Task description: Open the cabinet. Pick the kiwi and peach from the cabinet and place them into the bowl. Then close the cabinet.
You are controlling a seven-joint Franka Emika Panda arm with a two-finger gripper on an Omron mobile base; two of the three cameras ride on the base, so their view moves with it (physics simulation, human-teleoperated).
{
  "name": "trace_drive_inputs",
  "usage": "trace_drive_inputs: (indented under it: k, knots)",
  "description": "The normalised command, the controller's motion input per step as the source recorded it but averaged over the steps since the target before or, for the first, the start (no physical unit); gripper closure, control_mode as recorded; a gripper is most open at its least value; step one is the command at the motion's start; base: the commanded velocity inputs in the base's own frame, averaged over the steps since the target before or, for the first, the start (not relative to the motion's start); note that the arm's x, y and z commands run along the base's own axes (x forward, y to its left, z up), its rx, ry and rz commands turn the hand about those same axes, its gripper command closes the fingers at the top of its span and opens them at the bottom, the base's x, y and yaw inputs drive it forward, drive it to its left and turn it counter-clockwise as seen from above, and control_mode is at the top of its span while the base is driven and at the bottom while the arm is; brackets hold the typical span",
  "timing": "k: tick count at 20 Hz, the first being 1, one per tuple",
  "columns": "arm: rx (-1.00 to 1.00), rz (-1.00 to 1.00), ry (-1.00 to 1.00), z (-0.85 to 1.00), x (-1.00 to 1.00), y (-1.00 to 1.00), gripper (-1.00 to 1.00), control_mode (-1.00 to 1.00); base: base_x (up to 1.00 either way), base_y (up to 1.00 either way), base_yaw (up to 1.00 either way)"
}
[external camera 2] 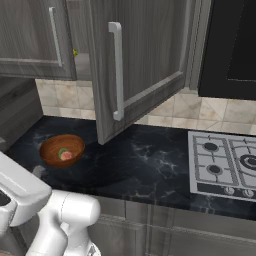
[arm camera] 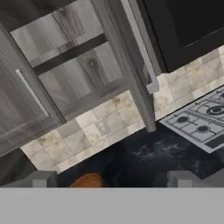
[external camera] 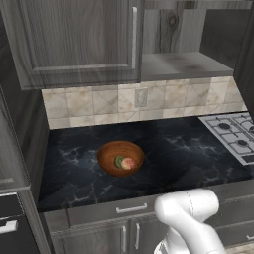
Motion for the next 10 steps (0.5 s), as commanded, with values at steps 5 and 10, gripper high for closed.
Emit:
trace_drive_inputs:
  k: [5, 10]
  knots:
    - [0.16, 0.0, 0.0, 0.06, -0.47, -0.99, -1.0, -1.0, 0.0, 0.0, 0.0]
    - [0.13, 0.15, -0.06, 0.08, 0.06, -0.72, -1.0, -1.0, 0.0, 0.0, 0.0]
